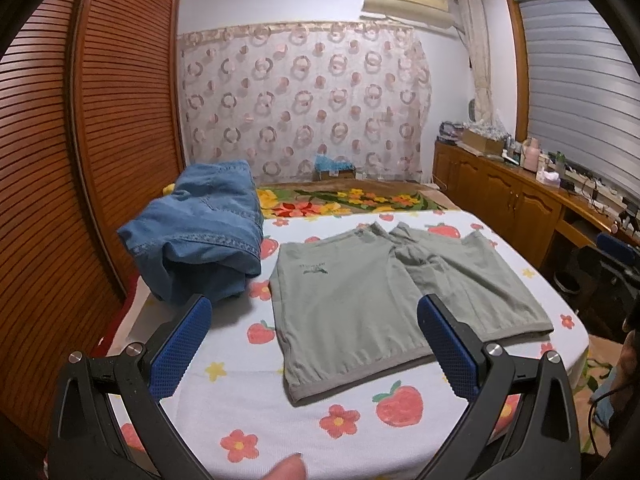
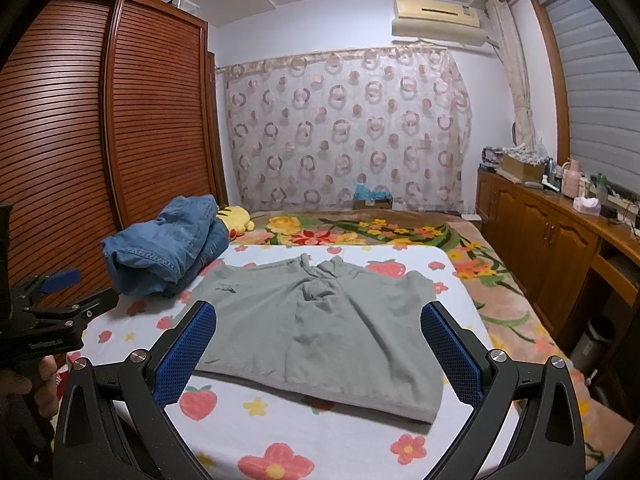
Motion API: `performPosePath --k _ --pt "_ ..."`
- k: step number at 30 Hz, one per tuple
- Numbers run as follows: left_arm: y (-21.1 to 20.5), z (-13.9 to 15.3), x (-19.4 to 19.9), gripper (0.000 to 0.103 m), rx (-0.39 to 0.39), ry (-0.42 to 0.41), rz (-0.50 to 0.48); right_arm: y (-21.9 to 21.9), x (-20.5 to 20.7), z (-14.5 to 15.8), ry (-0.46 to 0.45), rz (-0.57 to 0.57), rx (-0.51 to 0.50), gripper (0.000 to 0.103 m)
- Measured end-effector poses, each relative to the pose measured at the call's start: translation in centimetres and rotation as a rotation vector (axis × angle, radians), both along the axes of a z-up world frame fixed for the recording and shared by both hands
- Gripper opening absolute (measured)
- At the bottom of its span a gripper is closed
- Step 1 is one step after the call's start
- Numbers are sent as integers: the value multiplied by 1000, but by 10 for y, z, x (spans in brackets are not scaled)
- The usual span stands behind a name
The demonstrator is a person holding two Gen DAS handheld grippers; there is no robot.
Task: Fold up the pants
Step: 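Lower both tools toward the hem of the grey-green pants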
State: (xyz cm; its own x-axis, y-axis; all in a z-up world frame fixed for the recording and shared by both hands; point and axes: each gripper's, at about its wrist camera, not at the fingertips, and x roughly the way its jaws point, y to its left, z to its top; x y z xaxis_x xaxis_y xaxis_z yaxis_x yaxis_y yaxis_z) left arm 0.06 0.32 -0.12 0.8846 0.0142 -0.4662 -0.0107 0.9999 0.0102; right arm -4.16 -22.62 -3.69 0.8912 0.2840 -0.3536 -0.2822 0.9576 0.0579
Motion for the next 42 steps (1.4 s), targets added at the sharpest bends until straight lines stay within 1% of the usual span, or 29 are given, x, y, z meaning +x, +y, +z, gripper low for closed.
performPosePath --k 5,9,14,20,29,31,33,34,37,39,40,42 --pt "6 -17 13 103 -7 49 -4 -4 4 -4 18 4 -13 102" --pt "12 -32 22 103 -17 87 -14 -9 12 -10 48 1 -25 100" --pt "18 -50 30 103 -43 123 -42 -14 22 -17 83 -9 -32 98" --pt "24 -73 37 102 -69 185 -76 -23 30 -29 143 -20 -35 95" --pt "34 -104 41 96 -69 279 -97 -26 36 -36 238 -36 -83 86" --pt "36 -110 41 93 -70 295 -96 -28 36 -37 256 -41 -88 84" --pt "39 -115 42 84 -82 316 -100 -27 35 -34 275 -49 -90 84" --pt "42 -117 42 82 -89 323 -97 -27 34 -33 283 -52 -91 84" --pt "45 -119 40 76 -90 322 -91 -25 37 -29 308 -59 -99 82" --pt "46 -118 39 68 -88 321 -96 -23 36 -27 320 -61 -107 79" --pt "46 -118 39 66 -88 321 -98 -22 36 -27 322 -64 -110 79" --pt "47 -118 39 59 -88 321 -104 -23 36 -25 328 -69 -110 77"
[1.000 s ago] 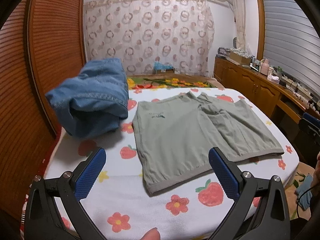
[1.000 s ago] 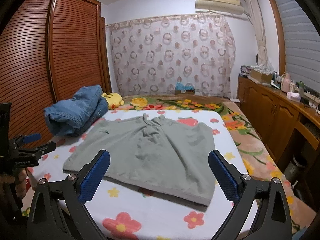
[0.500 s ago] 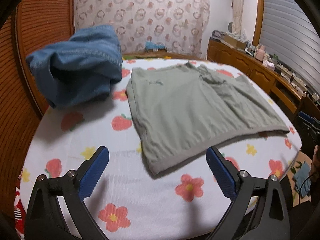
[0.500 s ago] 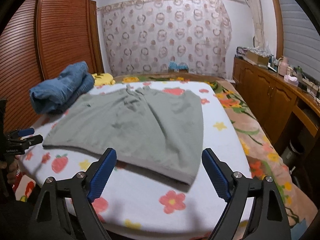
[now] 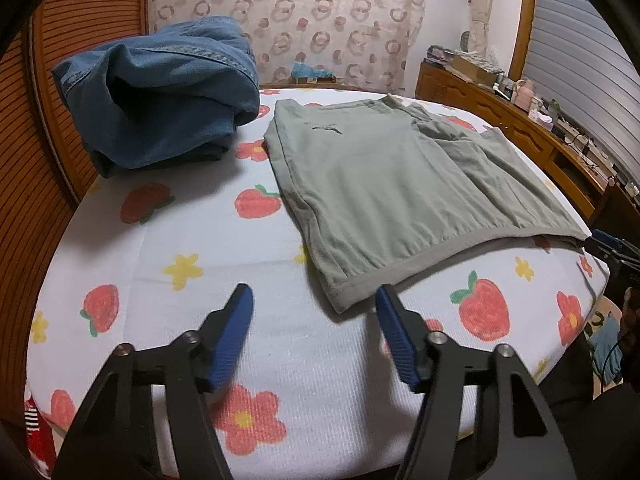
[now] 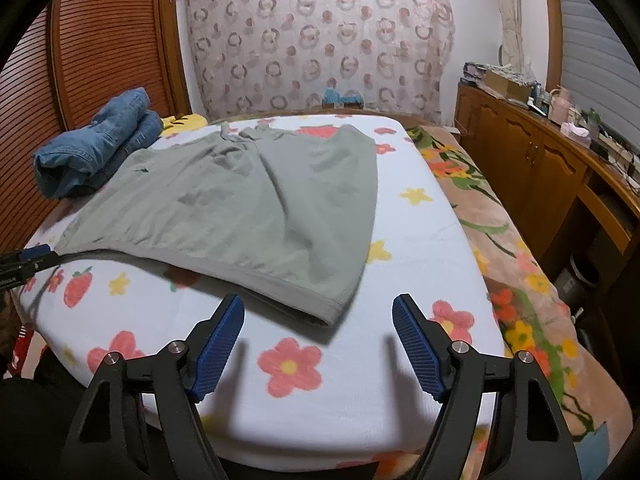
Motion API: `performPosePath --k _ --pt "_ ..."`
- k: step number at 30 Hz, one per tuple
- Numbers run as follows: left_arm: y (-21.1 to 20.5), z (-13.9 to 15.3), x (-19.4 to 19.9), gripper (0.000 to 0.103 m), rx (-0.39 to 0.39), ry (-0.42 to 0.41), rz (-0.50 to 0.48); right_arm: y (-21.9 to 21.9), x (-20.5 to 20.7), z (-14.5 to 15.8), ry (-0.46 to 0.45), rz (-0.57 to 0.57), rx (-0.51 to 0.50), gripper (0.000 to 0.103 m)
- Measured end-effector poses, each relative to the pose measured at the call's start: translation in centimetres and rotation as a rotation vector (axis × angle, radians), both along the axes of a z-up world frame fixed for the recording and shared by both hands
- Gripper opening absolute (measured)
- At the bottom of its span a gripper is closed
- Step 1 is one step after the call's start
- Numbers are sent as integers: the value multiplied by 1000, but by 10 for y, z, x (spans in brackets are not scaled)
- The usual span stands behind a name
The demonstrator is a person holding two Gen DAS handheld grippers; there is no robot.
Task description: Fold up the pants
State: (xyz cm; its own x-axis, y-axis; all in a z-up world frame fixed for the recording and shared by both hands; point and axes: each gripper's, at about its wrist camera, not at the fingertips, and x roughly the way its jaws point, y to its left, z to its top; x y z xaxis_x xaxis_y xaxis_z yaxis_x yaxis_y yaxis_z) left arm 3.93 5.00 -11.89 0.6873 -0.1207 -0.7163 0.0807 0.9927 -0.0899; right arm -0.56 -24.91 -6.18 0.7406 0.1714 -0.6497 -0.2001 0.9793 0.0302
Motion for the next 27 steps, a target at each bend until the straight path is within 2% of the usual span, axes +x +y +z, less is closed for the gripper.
performPosePath --k 5,8,17,22,27 --pt "-3 1 0 43 13 -5 -20 3 2 -1 10 -10 -4 74" --pt "-6 3 4 38 3 -5 -27 6 4 -2 25 -7 10 68" --pt "-7 4 6 22 -21 -7 -47 5 1 -1 3 1 -3 39" --pt "-9 5 5 14 -24 -12 -54 -2 11 -3 -2 27 9 17" --pt "-12 9 4 9 -15 -18 -64 -7 10 1 0 47 32 11"
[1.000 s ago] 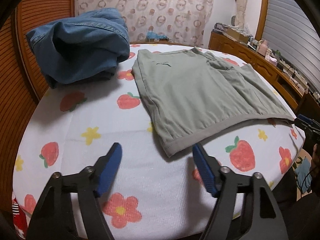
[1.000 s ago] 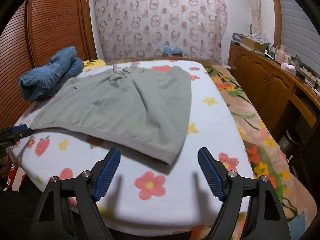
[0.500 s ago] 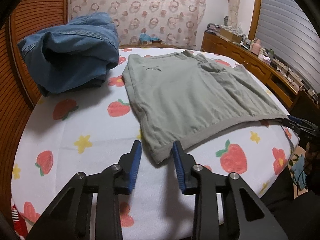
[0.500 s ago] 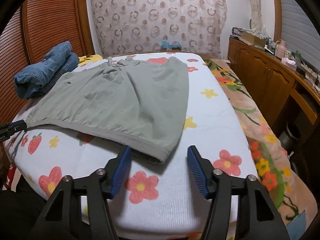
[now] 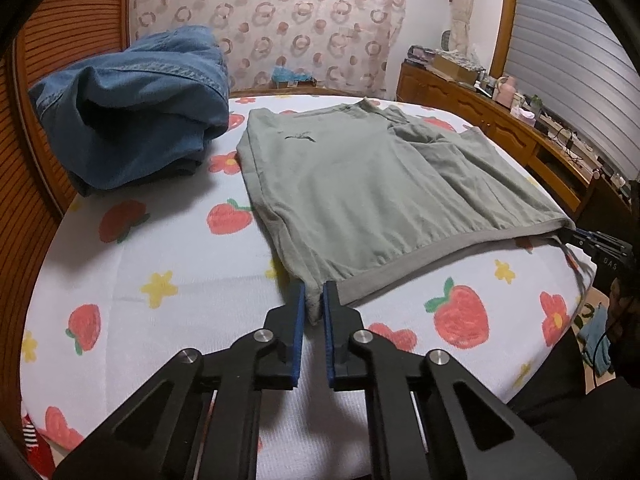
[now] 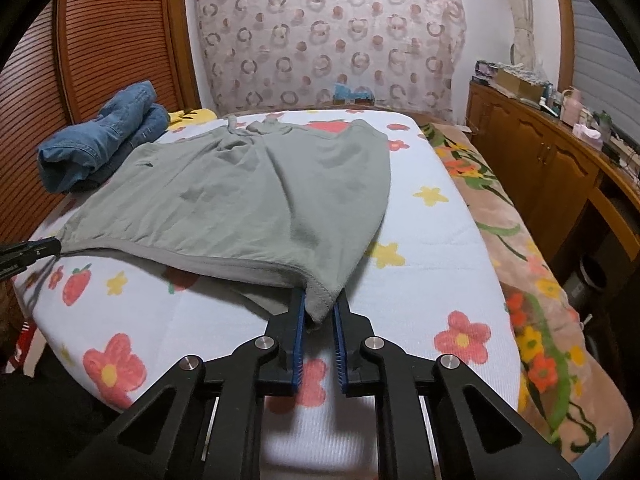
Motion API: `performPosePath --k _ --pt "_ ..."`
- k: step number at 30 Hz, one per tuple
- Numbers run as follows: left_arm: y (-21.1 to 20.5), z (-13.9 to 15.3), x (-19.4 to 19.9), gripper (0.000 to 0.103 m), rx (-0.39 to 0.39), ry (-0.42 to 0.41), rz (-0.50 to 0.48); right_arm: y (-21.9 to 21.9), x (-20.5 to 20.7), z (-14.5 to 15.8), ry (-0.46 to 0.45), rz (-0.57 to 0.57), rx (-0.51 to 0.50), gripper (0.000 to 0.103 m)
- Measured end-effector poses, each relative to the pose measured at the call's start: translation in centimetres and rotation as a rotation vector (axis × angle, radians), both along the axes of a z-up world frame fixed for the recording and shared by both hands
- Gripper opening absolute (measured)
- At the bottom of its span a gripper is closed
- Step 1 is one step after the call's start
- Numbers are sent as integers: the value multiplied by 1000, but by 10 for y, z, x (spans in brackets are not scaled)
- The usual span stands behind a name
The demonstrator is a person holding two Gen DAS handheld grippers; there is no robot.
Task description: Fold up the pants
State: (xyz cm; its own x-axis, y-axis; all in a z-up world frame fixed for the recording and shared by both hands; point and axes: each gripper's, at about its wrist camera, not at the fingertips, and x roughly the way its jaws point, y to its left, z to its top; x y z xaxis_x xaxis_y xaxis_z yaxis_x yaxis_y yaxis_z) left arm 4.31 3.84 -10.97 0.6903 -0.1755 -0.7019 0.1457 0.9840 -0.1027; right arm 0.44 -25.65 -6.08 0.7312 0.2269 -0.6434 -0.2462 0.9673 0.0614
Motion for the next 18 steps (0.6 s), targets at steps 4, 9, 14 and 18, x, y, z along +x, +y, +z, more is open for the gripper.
performPosePath --k 4,9,14,18 --pt "-1 8 -3 8 0 -17 -10 -6 -1 8 -13 7 15 10" --pt "-2 20 -10 8 -12 -41 -22 -9 -7 17 -26 15 42 9" --pt "0 17 -10 8 -16 -25 -20 -15 -18 21 -28 24 73 9" --pt "0 19 -15 8 -24 -25 -30 -20 -24 20 -29 27 59 9"
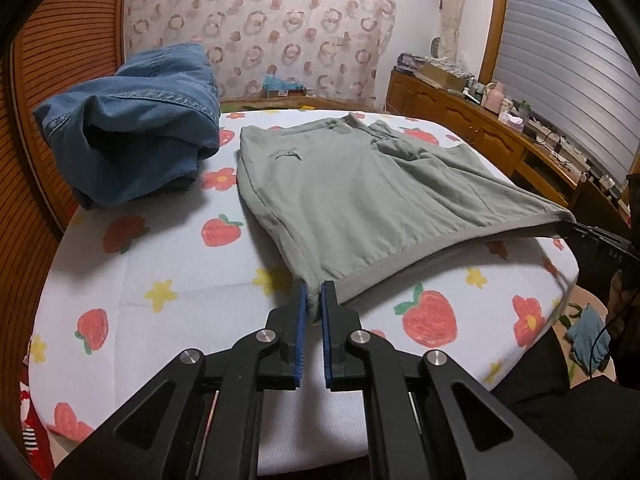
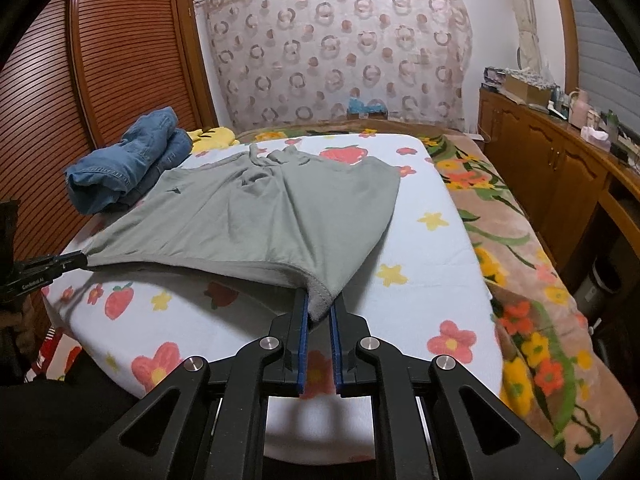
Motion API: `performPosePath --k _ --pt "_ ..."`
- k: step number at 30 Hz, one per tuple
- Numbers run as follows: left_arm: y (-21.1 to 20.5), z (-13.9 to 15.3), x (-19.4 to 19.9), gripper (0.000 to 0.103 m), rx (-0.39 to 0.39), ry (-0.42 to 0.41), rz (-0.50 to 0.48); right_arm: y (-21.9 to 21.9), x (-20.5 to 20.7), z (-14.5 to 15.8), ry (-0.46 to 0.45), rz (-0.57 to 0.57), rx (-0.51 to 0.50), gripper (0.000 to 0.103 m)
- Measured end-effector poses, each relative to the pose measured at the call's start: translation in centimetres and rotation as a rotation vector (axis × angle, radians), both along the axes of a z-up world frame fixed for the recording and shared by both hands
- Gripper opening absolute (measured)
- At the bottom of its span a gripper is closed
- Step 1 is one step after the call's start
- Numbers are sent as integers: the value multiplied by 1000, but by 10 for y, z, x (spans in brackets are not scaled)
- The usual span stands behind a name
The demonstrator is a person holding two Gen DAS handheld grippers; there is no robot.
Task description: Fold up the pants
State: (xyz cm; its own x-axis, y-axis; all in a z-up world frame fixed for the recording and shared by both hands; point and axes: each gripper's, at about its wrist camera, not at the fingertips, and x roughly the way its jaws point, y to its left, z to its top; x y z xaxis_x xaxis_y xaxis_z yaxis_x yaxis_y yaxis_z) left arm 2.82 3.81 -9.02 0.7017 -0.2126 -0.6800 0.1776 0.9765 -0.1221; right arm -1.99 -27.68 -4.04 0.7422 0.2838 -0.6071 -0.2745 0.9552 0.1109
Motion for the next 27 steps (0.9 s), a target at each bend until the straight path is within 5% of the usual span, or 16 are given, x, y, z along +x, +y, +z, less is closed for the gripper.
performPosePath --k 27 --pt "4 3 -26 13 31 34 -4 1 1 -5 68 21 -6 9"
